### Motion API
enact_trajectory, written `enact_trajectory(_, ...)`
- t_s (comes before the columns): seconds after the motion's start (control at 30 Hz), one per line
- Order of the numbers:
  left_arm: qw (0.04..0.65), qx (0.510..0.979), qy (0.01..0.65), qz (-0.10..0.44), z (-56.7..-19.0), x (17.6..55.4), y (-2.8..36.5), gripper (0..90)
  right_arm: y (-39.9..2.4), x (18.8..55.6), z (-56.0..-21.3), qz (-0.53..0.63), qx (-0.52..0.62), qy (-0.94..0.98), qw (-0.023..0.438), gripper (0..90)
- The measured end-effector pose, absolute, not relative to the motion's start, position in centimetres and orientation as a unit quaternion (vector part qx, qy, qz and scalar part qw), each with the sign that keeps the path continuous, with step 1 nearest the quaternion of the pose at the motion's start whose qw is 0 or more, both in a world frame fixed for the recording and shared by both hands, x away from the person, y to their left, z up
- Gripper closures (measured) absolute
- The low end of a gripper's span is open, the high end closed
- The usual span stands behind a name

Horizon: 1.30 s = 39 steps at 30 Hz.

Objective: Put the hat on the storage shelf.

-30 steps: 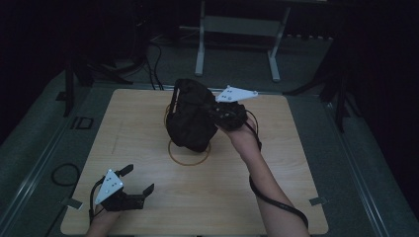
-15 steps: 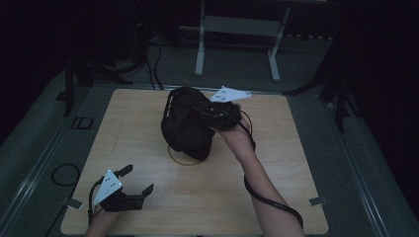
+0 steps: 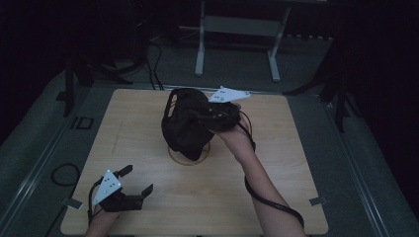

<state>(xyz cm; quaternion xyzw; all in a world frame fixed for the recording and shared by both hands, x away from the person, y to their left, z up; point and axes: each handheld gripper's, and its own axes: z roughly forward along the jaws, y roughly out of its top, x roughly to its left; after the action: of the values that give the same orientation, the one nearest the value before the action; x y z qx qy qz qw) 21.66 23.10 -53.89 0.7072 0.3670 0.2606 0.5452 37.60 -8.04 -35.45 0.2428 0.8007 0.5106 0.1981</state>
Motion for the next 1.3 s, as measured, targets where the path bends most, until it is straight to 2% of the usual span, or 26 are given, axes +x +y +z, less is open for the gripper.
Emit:
enact_trajectory(0.6,0.542,0.709,0.369,0.26,-54.0,21.7,22.9,2.3,-10.6,35.8,-35.8,0.514,0.236,0.803,0.186,37.8)
enact_trajectory(0.83,0.54,0.71,0.368,0.261,-54.0,21.7,22.8,2.3,-11.7,34.9,-36.9,0.515,0.232,0.808,0.168,27.9)
enact_trajectory(0.9,0.54,0.711,0.368,0.26,-54.0,21.7,22.8,2.3,-12.0,34.7,-37.3,0.516,0.235,0.807,0.164,19.6)
enact_trajectory(1.03,0.539,0.713,0.367,0.26,-54.1,21.7,22.7,2.3,-12.4,34.2,-38.1,0.513,0.226,0.811,0.168,13.3)
enact_trajectory(1.3,0.538,0.714,0.367,0.259,-54.1,21.7,22.7,2.3,-12.9,33.5,-40.1,0.515,0.216,0.811,0.173,12.1)
